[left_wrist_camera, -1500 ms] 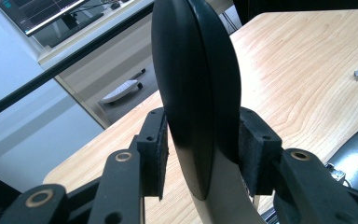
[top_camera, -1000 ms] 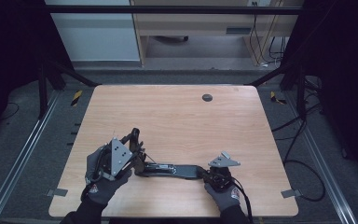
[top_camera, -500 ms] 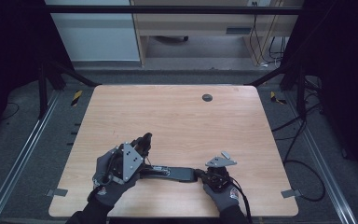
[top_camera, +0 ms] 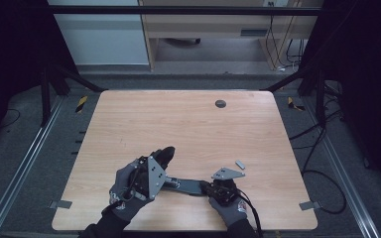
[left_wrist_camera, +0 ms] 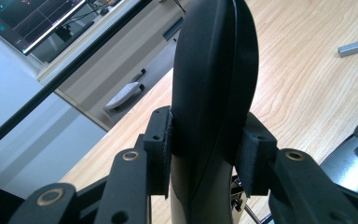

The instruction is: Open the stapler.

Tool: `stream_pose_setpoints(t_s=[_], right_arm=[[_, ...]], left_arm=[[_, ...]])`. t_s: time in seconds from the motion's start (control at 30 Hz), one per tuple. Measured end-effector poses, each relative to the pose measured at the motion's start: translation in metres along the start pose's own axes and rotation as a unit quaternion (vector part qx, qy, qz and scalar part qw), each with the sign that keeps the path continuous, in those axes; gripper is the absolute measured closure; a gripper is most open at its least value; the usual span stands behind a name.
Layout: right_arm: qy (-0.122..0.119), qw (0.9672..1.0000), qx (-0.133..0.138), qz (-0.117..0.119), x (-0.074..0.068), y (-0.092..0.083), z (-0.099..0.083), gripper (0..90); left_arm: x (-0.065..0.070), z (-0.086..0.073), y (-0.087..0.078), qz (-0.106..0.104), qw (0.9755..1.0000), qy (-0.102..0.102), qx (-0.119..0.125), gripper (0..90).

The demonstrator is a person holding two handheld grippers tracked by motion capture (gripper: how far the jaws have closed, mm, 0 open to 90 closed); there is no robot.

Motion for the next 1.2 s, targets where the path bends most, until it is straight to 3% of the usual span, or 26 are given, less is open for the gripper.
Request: stream_pose_setpoints(t_s=[0.3, 0.63, 1.2], right_arm=[[-0.003, 1.0000, -0.004, -0.006, -0.001, 0.000, 0.001, 90.0], [-0.007, 0.9999, -0.006, -0.012, -0.002, 0.001, 0.000, 90.0], [-0.008, 0.9999, -0.005, -0.012, -0.002, 0.001, 0.000, 90.0]], left_arm=[[-0.015, -0.003, -0.002, 0.000, 0.9992, -0.040, -0.008, 61.3], [-0.049, -0.020, -0.010, 0.000, 0.9926, -0.120, -0.015, 62.5], [-0.075, -0.039, -0.014, 0.013, 0.9875, -0.156, -0.015, 61.4]])
Point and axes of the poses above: each handheld gripper's, and its own axes: y roughly forward along the jaws, z roughly out of its top, x roughly to its right, the point moved 4 cm from there along y, roughly forward along the jaws, and after that the axes turned 13 degrees about z, right-handed, at the moved point
